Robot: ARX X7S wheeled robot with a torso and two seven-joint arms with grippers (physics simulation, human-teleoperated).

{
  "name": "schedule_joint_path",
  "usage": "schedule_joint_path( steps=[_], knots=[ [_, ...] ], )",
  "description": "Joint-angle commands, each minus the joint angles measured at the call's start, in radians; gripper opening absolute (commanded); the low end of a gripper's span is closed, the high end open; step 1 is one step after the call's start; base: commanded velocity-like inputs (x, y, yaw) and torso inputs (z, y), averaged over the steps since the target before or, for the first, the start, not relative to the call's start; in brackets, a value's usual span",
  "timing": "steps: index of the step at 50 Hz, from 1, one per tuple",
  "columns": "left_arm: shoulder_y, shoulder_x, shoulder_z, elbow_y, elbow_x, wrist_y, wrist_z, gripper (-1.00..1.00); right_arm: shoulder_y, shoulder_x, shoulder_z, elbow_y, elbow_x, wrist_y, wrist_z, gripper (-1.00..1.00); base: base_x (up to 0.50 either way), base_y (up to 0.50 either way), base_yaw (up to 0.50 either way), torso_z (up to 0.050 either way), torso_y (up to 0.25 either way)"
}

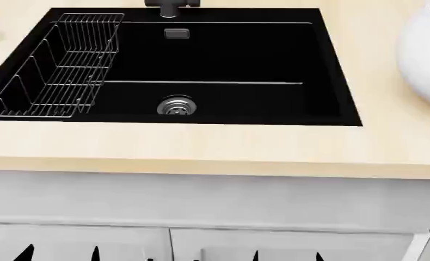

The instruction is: There is a mixed pile of frozen fruits and vegetables on the counter. Locate all the frozen vegetables and place the items in a bowl on the counter. Take all the frozen fruits and defrost them in a running sink.

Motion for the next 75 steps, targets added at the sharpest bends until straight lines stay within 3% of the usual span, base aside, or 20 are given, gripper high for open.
schedule_joint_path(
  steps=[1, 12, 13, 14, 25, 33, 39, 44, 50, 55, 59, 61, 63, 69, 71, 75],
  knots=[
    [-0.006, -0.018, 0.021, -0.018, -0.018, 0.013, -0.021, 1.00, 0.009, 0.049, -0.060, 0.021, 0.049, -0.016, 0.059, 1.00, 0.00, 0.00, 0.00, 0.000, 0.000],
    [-0.001, -0.052, 0.056, -0.006, -0.042, -0.016, -0.058, 1.00, -0.009, 0.066, -0.080, -0.010, 0.055, -0.007, 0.091, 1.00, 0.00, 0.00, 0.00, 0.000, 0.000],
    [-0.094, -0.099, 0.124, 0.195, -0.069, -0.158, -0.226, 1.00, 0.039, 0.148, -0.161, -0.312, -0.039, 0.224, 0.256, 1.00, 0.00, 0.00, 0.00, 0.000, 0.000],
    [0.001, -0.012, 0.007, -0.005, -0.008, -0.009, -0.009, 1.00, -0.012, 0.009, -0.012, -0.011, -0.001, -0.004, 0.027, 1.00, 0.00, 0.00, 0.00, 0.000, 0.000],
    [-0.011, -0.047, 0.061, 0.000, -0.009, -0.080, -0.053, 1.00, -0.016, 0.047, -0.055, -0.023, 0.022, 0.015, 0.078, 1.00, 0.00, 0.00, 0.00, 0.000, 0.000],
    [0.008, -0.067, 0.100, 0.018, 0.031, -0.051, -0.085, 1.00, -0.021, 0.064, -0.072, -0.037, -0.008, 0.041, 0.125, 1.00, 0.00, 0.00, 0.00, 0.000, 0.000],
    [-0.018, -0.079, 0.073, 0.171, -0.012, -0.230, -0.083, 1.00, -0.031, 0.086, -0.060, -0.199, 0.042, 0.163, 0.109, 1.00, 0.00, 0.00, 0.00, 0.000, 0.000],
    [-0.030, -0.074, 0.075, 0.454, -0.033, -0.498, -0.106, 1.00, 0.016, 0.132, -0.005, -0.459, 0.094, 0.437, 0.119, 1.00, 0.00, 0.00, 0.00, 0.000, 0.000],
    [-0.086, -0.112, 0.084, 0.667, -0.034, -0.713, -0.096, 1.00, 0.082, 0.178, 0.030, -0.750, 0.147, 0.732, 0.129, 1.00, 0.00, 0.00, 0.00, 0.000, 0.000],
    [-0.120, -0.143, 0.044, 0.728, -0.070, -0.860, -0.069, 1.00, 0.128, 0.200, 0.062, -0.880, 0.173, 0.889, 0.134, 1.00, 0.00, 0.00, 0.00, 0.000, 0.000],
    [-0.125, -0.123, -0.040, 0.694, -0.141, -0.851, -0.038, 1.00, 0.104, 0.209, 0.075, -0.833, 0.175, 0.856, 0.123, 1.00, 0.00, 0.00, 0.00, 0.000, 0.000],
    [-0.124, -0.135, -0.047, 0.645, -0.121, -0.751, -0.040, 1.00, 0.110, 0.212, 0.084, -0.808, 0.179, 0.859, 0.120, 1.00, 0.00, 0.00, 0.00, 0.010, 0.000],
    [-0.122, -0.127, -0.099, 0.636, -0.175, -0.771, -0.018, 1.00, 0.114, 0.228, 0.103, -0.831, 0.185, 0.885, 0.118, 1.00, 0.00, 0.00, 0.00, 0.042, 0.000],
    [-0.122, -0.136, -0.110, 0.685, -0.202, -0.820, -0.017, 1.00, 0.097, 0.250, 0.092, -0.820, 0.187, 0.892, 0.106, 1.00, 0.00, 0.00, 0.00, 0.050, 0.000],
    [-0.143, -0.117, -0.169, 0.712, -0.269, -0.899, -0.007, 1.00, 0.097, 0.256, 0.098, -0.854, 0.188, 0.920, 0.112, 1.00, 0.00, 0.00, 0.00, 0.050, 0.000],
    [-0.145, -0.130, -0.153, 0.717, -0.258, -0.893, -0.015, 1.00, 0.101, 0.269, 0.099, -0.878, 0.180, 0.938, 0.123, 1.00, 0.00, 0.00, 0.00, 0.050, 0.000]
  ],
)
